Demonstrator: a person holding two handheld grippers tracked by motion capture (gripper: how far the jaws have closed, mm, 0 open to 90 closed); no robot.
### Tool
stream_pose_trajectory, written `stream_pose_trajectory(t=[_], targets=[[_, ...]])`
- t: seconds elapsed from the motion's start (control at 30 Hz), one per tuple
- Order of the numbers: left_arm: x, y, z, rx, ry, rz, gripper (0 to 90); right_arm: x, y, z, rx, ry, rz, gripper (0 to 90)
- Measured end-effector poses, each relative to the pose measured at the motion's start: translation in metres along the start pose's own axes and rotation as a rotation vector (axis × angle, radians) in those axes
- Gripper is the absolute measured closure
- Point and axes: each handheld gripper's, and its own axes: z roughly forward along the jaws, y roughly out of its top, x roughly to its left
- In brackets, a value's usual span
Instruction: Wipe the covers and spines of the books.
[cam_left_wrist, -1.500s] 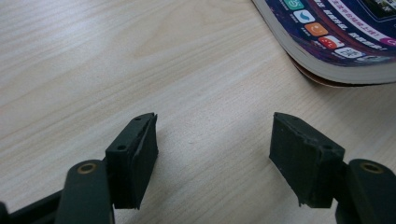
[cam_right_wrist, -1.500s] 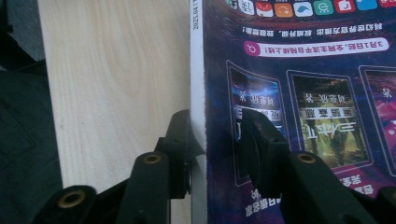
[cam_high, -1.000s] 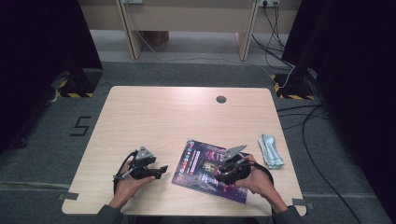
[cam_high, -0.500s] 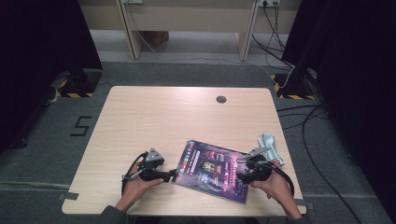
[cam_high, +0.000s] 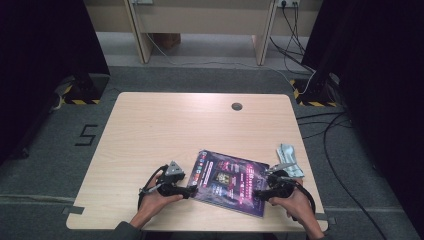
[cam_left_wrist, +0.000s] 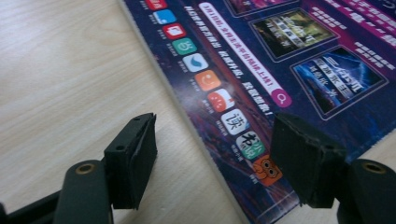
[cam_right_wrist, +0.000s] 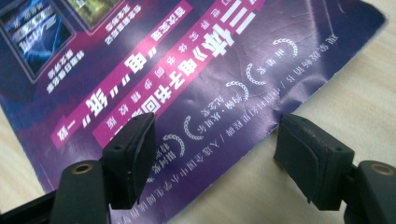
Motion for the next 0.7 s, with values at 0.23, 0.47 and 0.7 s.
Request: stream_pose_trajectory(t=[0.23,0.47,0.7], targets=[[-0.008,-0.002,0.000,0.007,-0.031,0.026,31.1,-0.003,0.016,0.012,-0.028,-0.017,0.002,27.4],[-0.012,-0.006,-0.005,0.016,-0.023,0.030,29.3,-0.007,0.040,0.026,-0.038,-0.035,0.013,25.0],[-0.025,-0.012,-0.011,0.032,-0.014,0.021,28.4,-0.011,0.069,0.043,-0.038,-0.046,0.014,21.8]])
